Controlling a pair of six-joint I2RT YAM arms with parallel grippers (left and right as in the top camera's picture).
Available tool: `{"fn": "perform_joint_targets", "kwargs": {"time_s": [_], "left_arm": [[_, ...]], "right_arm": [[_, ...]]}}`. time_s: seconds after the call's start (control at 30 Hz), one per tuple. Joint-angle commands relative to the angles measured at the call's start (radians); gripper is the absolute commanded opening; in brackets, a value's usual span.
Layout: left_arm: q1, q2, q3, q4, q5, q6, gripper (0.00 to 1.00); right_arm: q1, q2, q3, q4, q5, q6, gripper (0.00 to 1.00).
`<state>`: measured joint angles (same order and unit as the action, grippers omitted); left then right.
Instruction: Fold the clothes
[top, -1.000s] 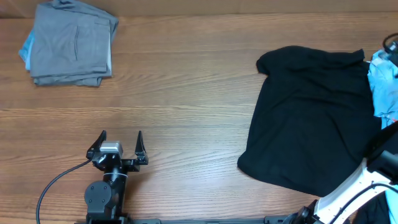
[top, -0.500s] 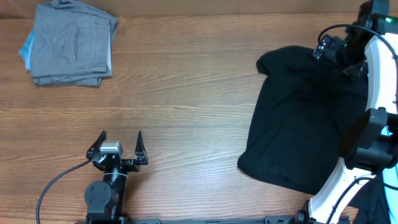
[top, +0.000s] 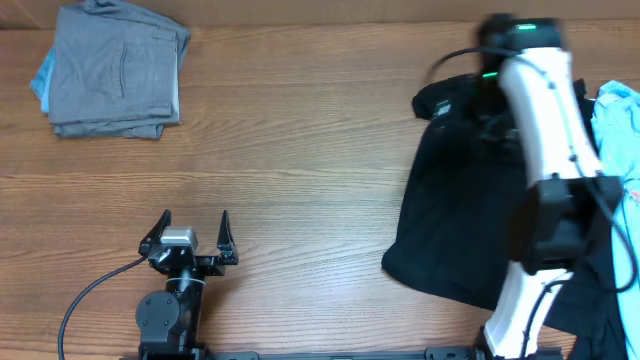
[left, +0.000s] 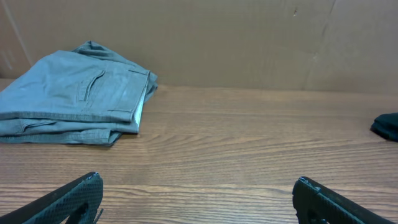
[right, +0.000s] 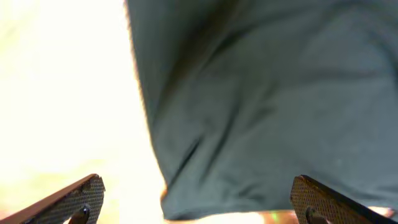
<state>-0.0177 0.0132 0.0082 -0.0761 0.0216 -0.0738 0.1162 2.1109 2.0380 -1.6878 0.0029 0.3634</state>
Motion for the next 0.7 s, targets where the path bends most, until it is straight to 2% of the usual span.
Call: {"fn": "perform_joint_targets", "kwargs": {"time_s": [0.0, 0.1, 0.27, 0.53, 0.67], "left_arm": [[0.008, -0.009, -0.003, -0.002, -0.003, 0.018, 1.0], [0.008, -0.009, -0.003, -0.001, -0.003, 0.018, 1.0], [0.008, -0.009, -0.003, -0.001, -0.003, 0.018, 1.0], [0.008, -0.009, -0.003, -0.001, -0.003, 0.018, 1.0], [0.008, -0.009, -0.003, -0.002, -0.003, 0.018, 1.0]], "right_arm": [[0.108, -0.048, -0.06, -0.006, 0.086, 0.034, 1.0], [0.187, -0.048, -0.135, -0.006, 0.087, 0.045, 1.0], [0.251, -0.048, -0.278, -0.007, 0.138, 0.143, 1.0], [0.318, -0.048, -0.499, -0.005, 0.09, 0.146, 1.0], [0.362, -0.059, -0.616, 0.056, 0.06, 0.146, 1.0]]}}
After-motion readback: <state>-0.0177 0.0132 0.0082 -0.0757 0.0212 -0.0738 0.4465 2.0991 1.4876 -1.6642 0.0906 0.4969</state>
